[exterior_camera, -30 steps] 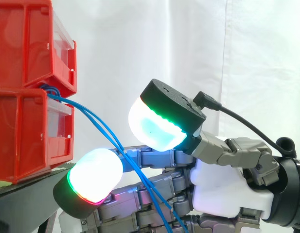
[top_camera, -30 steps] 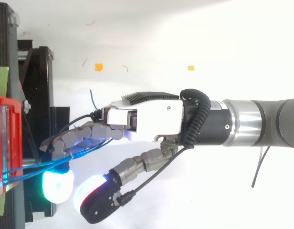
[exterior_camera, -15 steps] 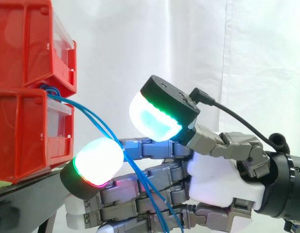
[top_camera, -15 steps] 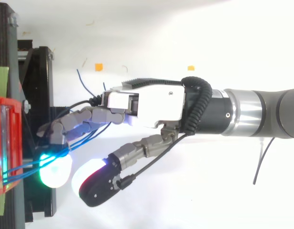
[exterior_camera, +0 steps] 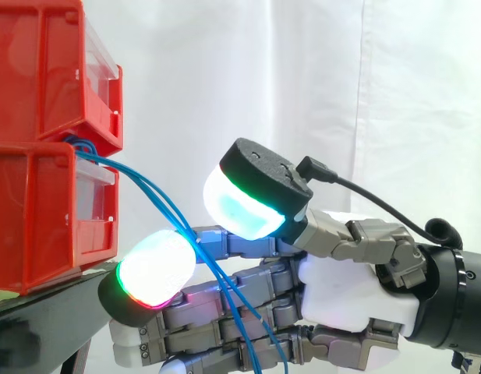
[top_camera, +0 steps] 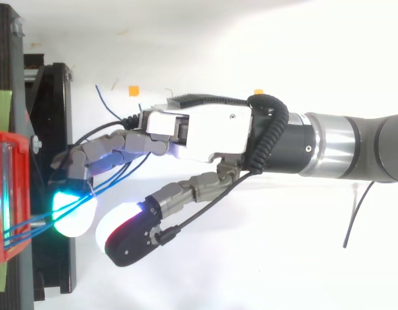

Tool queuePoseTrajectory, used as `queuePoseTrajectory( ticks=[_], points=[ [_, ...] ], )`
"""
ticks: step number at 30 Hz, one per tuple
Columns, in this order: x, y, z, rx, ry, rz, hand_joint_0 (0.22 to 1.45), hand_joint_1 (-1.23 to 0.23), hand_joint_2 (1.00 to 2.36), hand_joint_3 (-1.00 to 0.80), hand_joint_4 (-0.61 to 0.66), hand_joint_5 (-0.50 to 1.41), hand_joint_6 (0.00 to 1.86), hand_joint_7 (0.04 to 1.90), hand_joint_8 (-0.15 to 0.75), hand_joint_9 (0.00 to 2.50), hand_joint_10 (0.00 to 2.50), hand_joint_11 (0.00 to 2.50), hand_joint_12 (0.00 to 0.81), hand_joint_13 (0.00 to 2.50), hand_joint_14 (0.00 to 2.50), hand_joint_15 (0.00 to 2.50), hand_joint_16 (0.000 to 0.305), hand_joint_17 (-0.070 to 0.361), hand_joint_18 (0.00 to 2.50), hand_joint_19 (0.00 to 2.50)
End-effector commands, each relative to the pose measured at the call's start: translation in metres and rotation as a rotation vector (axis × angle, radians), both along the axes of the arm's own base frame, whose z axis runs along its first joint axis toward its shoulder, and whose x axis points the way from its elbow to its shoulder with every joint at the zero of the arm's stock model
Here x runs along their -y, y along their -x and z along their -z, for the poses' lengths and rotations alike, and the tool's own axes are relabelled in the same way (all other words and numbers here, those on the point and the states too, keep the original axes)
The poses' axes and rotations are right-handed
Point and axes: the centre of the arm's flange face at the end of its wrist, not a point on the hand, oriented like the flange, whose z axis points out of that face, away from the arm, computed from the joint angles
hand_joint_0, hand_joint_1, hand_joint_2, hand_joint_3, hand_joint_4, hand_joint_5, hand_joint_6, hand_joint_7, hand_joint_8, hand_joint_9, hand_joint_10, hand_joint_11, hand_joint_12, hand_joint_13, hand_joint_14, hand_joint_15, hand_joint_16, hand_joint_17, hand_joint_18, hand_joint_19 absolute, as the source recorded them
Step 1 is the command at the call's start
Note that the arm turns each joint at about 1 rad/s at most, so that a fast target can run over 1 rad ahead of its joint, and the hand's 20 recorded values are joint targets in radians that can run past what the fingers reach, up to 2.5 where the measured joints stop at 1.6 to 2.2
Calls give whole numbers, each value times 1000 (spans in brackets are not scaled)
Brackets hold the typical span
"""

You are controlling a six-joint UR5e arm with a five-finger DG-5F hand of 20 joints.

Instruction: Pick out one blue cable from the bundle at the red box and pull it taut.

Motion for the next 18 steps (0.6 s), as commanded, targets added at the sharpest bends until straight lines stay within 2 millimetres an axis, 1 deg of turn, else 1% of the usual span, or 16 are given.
queuePoseTrajectory(
  ticks=[1,5,9,16,18],
  points=[
    [-2,0,0,0,20,47,600,-553,1003,-463,318,-146,503,907,296,595,2,36,411,345,6,156,57,128,291,481],
    [-3,0,1,-6,22,50,599,-556,1002,-466,313,-157,503,855,295,581,2,35,409,340,6,154,57,128,292,482],
    [2,1,1,-10,20,64,597,-557,1003,-463,313,-159,503,854,295,580,1,42,410,339,5,152,57,128,290,481],
    [4,1,0,-6,17,60,596,-555,1003,-459,317,-151,503,906,297,588,0,45,410,345,6,155,57,128,293,486],
    [5,0,1,-6,10,57,597,-554,1003,-457,324,-142,503,946,297,588,2,43,409,348,6,156,56,127,299,491]
  ],
)
